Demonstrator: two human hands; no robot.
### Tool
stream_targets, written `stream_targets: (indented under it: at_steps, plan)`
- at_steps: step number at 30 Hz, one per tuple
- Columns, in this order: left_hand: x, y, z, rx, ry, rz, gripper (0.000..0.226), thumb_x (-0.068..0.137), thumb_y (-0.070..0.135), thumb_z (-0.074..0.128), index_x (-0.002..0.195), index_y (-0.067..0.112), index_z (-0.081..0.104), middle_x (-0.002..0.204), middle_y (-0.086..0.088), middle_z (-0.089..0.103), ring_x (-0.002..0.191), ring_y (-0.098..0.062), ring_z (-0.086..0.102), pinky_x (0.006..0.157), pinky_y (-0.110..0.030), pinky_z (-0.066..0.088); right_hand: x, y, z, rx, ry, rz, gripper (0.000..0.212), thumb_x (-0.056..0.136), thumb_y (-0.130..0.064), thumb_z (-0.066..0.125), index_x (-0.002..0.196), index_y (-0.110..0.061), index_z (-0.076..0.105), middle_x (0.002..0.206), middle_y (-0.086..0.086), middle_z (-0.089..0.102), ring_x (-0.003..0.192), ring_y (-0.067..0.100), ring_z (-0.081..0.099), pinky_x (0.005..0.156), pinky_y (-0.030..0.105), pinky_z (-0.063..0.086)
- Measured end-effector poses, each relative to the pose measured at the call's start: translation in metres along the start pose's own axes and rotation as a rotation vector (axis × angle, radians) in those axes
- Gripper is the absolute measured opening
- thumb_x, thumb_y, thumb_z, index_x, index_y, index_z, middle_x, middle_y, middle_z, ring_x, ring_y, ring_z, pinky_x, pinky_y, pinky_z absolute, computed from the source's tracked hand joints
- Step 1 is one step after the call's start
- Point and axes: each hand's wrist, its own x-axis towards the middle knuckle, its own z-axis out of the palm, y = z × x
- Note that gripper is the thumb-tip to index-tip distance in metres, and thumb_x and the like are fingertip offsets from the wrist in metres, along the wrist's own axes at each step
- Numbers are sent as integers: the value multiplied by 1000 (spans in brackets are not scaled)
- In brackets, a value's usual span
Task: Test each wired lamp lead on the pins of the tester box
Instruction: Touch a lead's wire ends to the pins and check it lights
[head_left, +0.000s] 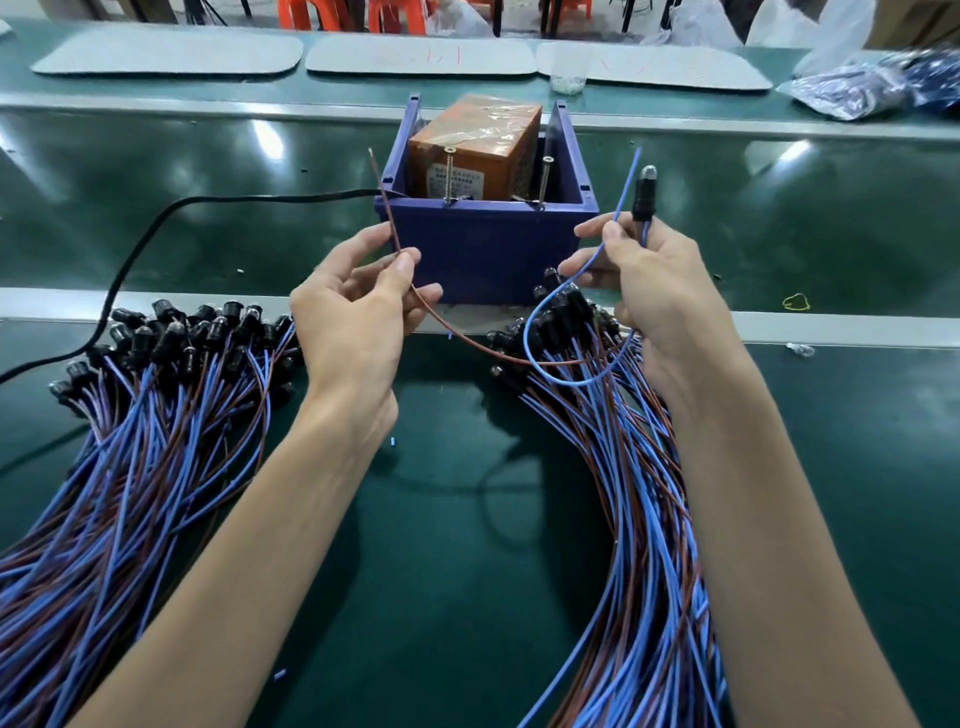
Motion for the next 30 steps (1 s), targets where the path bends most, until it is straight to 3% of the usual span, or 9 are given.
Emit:
stream_targets:
  at_steps: [5, 7, 9, 13, 18, 22, 26, 30]
  plan:
    - [2, 0, 0, -39, -11, -62, 15, 88, 4, 65, 97, 15, 68, 87, -3, 68, 58, -8, 69, 55, -14, 50, 0, 0, 0, 113, 75, -15, 14, 102, -10, 41, 101, -10, 55, 44, -5, 58, 37, 2, 53, 36, 8, 33]
    - [2, -1, 1, -35, -19, -70, 15, 89, 4, 65, 102, 11, 69, 90, -3, 70, 61, -6, 69, 58, -13, 50, 1, 1, 0, 157, 114, -16, 11, 100, -8, 46, 96, -10, 56, 50, -2, 51, 38, 3, 48, 39, 11, 37]
    - [1, -1, 1, -20, -27, -69, 17, 90, 5, 62, 104, 11, 69, 91, 1, 72, 62, -3, 68, 60, -12, 50, 4, 2, 0, 201, 128, 3, 17, 99, -4, 44, 90, -10, 57, 58, -2, 42, 40, 2, 40, 41, 13, 36]
    - [1, -1, 2, 45, -23, -65, 26, 93, 2, 54, 113, 12, 68, 92, 7, 71, 62, 1, 65, 56, -12, 48, 9, 0, 0, 134, 138, 93, 28, 95, -1, 33, 99, -8, 61, 57, -5, 36, 38, 1, 36, 34, 12, 24]
    - [0, -1, 3, 33, -33, -64, 32, 92, -4, 52, 118, 10, 65, 92, 6, 69, 63, 0, 65, 59, -12, 49, 9, 1, 0, 90, 114, 67, 27, 94, -1, 40, 96, -16, 62, 63, -4, 45, 53, 6, 40, 35, 13, 24]
    - [1, -2, 1, -29, -45, -59, 26, 91, -4, 58, 112, 8, 66, 90, 0, 71, 66, -4, 68, 64, -13, 51, 7, 5, -2, 87, 73, -3, 28, 95, -3, 50, 113, -19, 63, 65, -7, 59, 48, 1, 42, 44, 10, 32]
    - [3, -3, 1, -57, -42, -71, 18, 90, -3, 60, 102, 8, 69, 88, -3, 73, 68, -7, 69, 64, -12, 51, 6, 5, -2, 159, 83, -47, 13, 93, -2, 56, 96, -15, 56, 60, -5, 65, 41, -1, 43, 42, 8, 32]
    - [3, -4, 2, -69, -50, -76, 17, 90, -2, 60, 96, 11, 69, 84, -1, 73, 68, -7, 69, 64, -12, 51, 6, 7, -2, 113, 104, -84, 12, 95, -7, 56, 88, -17, 58, 53, -8, 65, 45, -3, 53, 45, 8, 37]
